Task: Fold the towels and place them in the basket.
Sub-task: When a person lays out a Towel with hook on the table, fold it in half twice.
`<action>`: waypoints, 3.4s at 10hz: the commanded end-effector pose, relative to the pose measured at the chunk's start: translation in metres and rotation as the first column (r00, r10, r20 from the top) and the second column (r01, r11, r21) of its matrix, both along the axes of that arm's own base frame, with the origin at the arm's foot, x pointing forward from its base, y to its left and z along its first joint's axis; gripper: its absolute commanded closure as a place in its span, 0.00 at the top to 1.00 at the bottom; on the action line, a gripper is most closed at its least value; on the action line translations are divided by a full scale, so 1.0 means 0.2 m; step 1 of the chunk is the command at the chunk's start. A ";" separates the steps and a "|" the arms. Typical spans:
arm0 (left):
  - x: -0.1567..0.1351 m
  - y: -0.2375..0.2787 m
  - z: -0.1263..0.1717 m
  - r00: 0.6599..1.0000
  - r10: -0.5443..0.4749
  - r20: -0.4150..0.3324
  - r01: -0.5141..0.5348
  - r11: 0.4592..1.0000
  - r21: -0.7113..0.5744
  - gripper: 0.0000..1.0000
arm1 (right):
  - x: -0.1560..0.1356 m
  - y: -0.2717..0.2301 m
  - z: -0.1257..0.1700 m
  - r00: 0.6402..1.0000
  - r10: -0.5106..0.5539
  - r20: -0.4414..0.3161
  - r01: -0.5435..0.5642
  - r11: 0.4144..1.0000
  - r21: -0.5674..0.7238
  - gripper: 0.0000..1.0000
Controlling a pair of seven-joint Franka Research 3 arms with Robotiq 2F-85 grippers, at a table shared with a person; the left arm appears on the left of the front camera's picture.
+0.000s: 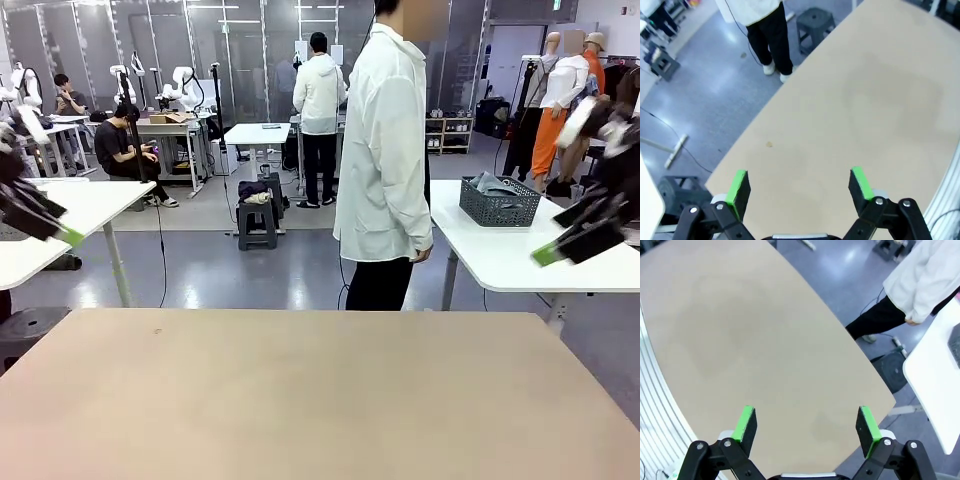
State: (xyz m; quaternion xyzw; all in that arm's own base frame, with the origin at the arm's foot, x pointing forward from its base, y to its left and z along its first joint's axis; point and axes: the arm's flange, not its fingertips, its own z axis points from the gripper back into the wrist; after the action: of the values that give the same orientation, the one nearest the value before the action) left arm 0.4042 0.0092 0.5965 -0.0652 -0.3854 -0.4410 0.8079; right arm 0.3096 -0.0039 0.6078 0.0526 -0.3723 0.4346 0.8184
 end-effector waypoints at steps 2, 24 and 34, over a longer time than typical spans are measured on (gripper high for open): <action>-0.13 0.21 0.29 0.992 -0.103 0.075 0.106 0.994 -0.031 1.00 | -0.17 -0.15 0.19 0.991 0.123 0.044 -0.124 0.992 0.018 1.00; -0.48 0.39 0.75 0.946 -0.300 0.118 0.300 0.954 0.021 1.00 | -0.55 -0.35 0.62 0.949 0.305 0.083 -0.309 0.950 0.035 1.00; -0.52 0.47 0.83 0.948 -0.316 0.045 0.316 0.949 0.018 1.00 | -0.58 -0.38 0.69 0.943 0.332 0.010 -0.332 0.943 0.000 1.00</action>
State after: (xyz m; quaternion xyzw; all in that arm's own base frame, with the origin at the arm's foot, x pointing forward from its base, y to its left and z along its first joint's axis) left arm 0.3024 0.0942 0.7520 -0.1032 -0.3985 -0.5592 0.7196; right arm 0.1936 -0.0758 0.7360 0.1180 -0.3755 0.5506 0.7362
